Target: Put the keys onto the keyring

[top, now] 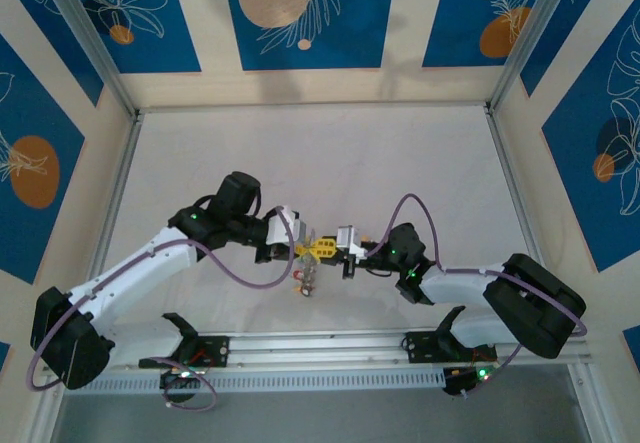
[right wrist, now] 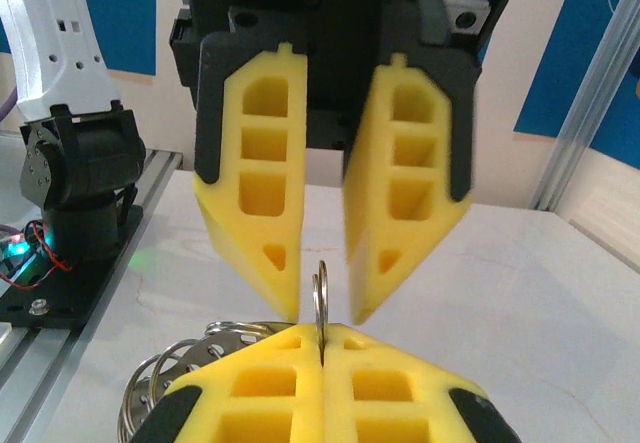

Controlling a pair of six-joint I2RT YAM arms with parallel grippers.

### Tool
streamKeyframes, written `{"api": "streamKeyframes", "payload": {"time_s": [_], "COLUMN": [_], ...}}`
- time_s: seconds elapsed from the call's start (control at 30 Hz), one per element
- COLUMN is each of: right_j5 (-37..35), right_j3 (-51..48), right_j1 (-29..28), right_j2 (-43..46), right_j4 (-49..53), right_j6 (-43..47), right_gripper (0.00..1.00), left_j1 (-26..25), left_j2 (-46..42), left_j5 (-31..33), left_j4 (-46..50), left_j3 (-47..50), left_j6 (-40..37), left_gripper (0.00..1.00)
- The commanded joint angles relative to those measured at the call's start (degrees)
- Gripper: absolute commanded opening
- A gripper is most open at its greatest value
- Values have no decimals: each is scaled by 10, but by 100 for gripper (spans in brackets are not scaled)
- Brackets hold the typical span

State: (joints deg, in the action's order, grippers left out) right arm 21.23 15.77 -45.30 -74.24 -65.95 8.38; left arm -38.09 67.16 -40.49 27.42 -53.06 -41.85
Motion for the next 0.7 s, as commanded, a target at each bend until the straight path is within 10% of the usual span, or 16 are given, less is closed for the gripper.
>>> {"api": "streamKeyframes", "payload": {"time_s": [0.0, 0.67], "right_j5": [-2, 6], "right_j3": [-7, 0], "right_j1": [4, 7], "right_j2": [0, -9], "right_j4": [-63, -60], "right_j6": [-9, -12], "right_gripper": [0, 0], "left_j1": [5, 6], "left_j2": [15, -4], "left_j5": [-43, -32], "left_j4": [38, -7], "left_j3": [-20, -5], "left_j6": [-28, -5], "left_gripper": [15, 2]}}
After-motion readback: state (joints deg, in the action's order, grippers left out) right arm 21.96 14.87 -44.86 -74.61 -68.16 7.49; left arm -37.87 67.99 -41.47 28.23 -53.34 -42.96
